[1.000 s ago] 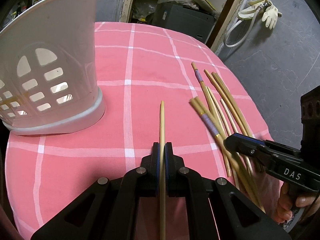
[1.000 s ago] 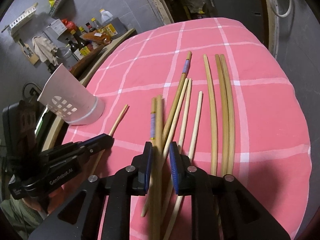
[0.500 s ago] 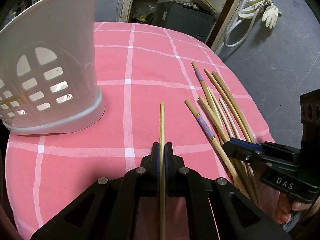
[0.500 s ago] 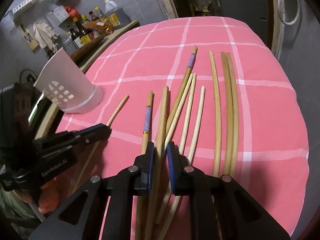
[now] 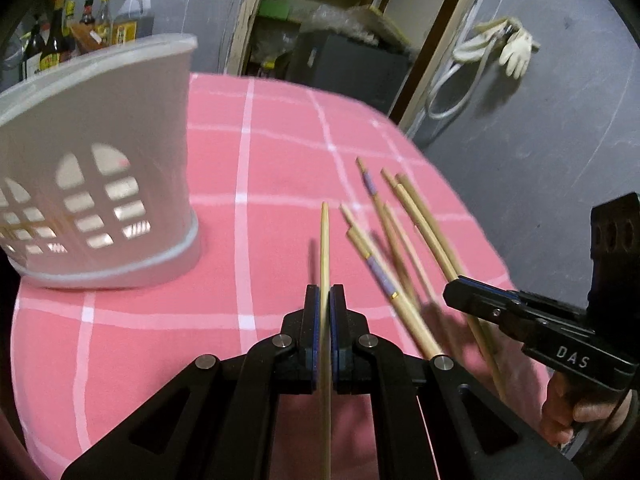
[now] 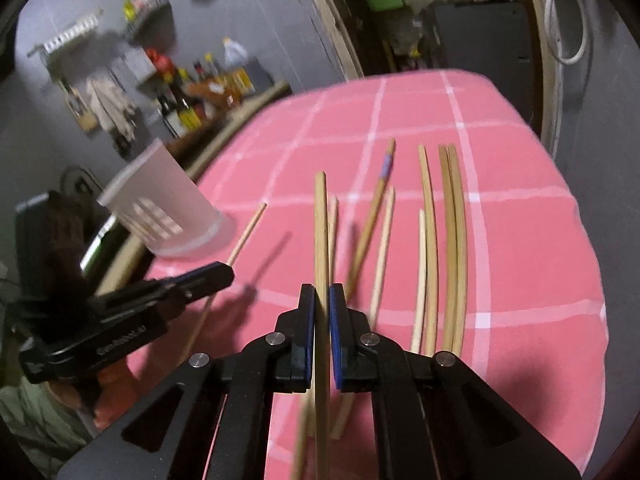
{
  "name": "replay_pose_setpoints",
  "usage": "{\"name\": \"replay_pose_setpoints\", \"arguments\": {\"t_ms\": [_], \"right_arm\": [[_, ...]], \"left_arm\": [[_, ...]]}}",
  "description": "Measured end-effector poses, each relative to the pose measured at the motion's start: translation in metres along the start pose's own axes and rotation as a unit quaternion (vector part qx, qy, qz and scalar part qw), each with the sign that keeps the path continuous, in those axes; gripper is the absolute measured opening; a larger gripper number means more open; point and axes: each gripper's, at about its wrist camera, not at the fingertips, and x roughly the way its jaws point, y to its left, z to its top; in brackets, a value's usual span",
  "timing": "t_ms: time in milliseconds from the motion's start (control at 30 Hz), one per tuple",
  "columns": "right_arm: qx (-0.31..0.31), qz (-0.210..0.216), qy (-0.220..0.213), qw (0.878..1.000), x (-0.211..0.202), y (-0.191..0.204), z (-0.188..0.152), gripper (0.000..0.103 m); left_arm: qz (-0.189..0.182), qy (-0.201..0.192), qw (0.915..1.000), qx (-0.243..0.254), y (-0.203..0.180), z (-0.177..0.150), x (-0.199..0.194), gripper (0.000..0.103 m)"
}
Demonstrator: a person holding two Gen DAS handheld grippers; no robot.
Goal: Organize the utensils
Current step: 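Lift the held chopsticks off the pile with both tools, then lower the chopsticks into the white basket and open both tools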
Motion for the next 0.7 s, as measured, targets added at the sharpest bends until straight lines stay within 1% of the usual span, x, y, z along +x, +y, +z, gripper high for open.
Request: {"name": "replay_pose_setpoints", "arguments": {"t_ms": [133, 233, 300, 400, 433, 533, 600, 633, 667, 700], "right_arm": [[0.003, 0.029, -0.070, 0.997, -0.019, 0.012, 0.007, 0.005], [0.001, 0.053, -0.128, 0.990, -0.028, 0.027, 0.019, 0.005], [-0.006, 0.065, -0.167, 0.984, -0.031, 0.040, 0.030, 0.005], [-0.021, 0.076, -0.220, 0.972, -0.034, 0.062, 0.045, 0.005], [-0.026, 0.080, -0.242, 0.967, -0.034, 0.071, 0.051, 0.005], [-0.028, 0.099, -0.296, 0.950, -0.032, 0.092, 0.068, 0.005], [-0.035, 0.112, -0.334, 0.935, -0.027, 0.109, 0.081, 0.005], [-0.039, 0.113, -0.348, 0.930, -0.026, 0.115, 0.085, 0.005], [-0.042, 0.121, -0.366, 0.922, -0.024, 0.121, 0.090, 0.005], [-0.041, 0.129, -0.376, 0.917, -0.022, 0.124, 0.092, 0.005]], "left_arm": [[-0.003, -0.035, 0.9994, -0.009, 0.004, 0.003, -0.017, 0.003], [-0.008, -0.086, 0.9961, -0.020, 0.010, 0.010, -0.042, 0.003], [-0.005, -0.133, 0.9908, -0.022, 0.014, 0.017, -0.066, 0.003], [0.002, -0.194, 0.9807, -0.023, 0.021, 0.027, -0.099, 0.003], [0.007, -0.207, 0.9781, -0.020, 0.022, 0.032, -0.106, 0.003], [0.026, -0.255, 0.9665, -0.016, 0.033, 0.051, -0.132, 0.003], [0.037, -0.290, 0.9563, -0.018, 0.048, 0.060, -0.152, 0.003], [0.043, -0.309, 0.9498, -0.019, 0.056, 0.065, -0.161, 0.003], [0.048, -0.324, 0.9446, -0.020, 0.063, 0.070, -0.166, 0.003], [0.053, -0.339, 0.9391, -0.024, 0.072, 0.078, -0.171, 0.003]]}}
